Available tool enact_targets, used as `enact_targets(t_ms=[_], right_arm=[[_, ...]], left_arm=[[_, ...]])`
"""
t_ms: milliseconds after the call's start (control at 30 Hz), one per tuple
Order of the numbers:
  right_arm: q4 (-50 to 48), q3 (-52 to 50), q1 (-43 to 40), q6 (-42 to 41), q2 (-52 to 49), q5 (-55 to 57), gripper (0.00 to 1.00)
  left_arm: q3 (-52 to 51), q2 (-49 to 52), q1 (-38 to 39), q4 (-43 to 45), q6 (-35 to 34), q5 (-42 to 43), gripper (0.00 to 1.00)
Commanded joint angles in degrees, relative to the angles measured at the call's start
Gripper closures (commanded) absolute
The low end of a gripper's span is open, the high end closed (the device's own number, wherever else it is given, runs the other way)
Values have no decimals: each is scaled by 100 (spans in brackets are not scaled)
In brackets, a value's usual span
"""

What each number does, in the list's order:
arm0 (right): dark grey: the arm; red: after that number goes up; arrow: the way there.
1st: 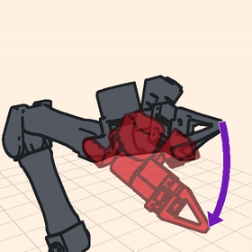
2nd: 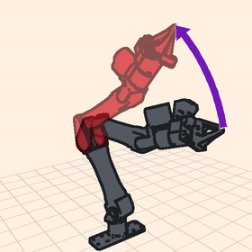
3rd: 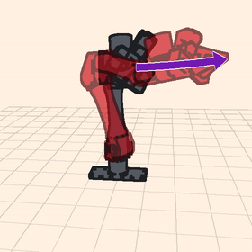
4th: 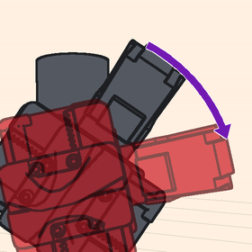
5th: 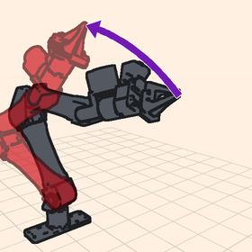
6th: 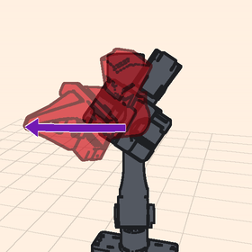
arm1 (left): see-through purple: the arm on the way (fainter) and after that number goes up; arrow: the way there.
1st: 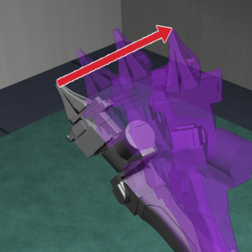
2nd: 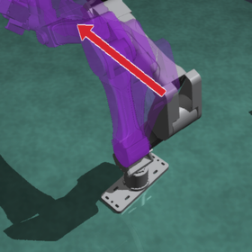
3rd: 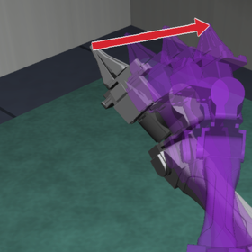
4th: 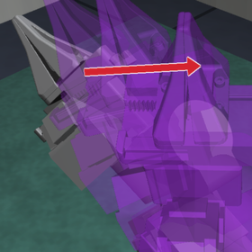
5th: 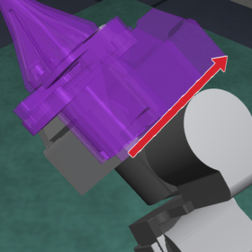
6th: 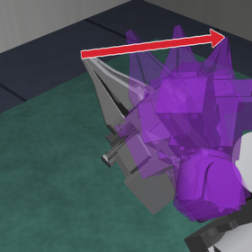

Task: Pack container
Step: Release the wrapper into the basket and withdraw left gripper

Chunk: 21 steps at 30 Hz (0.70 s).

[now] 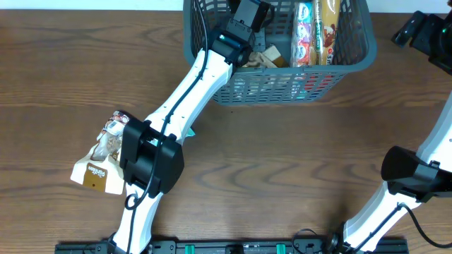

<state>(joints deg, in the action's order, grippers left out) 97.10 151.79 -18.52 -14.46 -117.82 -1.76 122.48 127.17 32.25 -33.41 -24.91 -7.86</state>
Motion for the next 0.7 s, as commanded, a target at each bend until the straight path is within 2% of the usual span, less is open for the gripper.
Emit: enact_targets(t_ms=[0, 100, 233, 433, 567, 667], right_arm=[[17, -11, -24, 35, 15, -20, 1], [17, -11, -24, 35, 15, -22, 1], [17, -11, -24, 35, 15, -22, 1], [13, -9, -24, 33, 15, -22, 1], [13, -11, -24, 35, 15, -22, 1], [13, -11, -24, 35, 15, -22, 1]], left_arm=[[120, -269, -37, -15, 118, -118, 52], [120, -540, -59, -13, 199, -385, 40], [129, -1174, -142, -13, 256, -944, 31], [129, -2555, -535, -243, 367, -1255, 19], [129, -3403, -1056, -1294, 341, -1473, 10], [129, -3827, -1532, -2470, -57, -1475, 4]])
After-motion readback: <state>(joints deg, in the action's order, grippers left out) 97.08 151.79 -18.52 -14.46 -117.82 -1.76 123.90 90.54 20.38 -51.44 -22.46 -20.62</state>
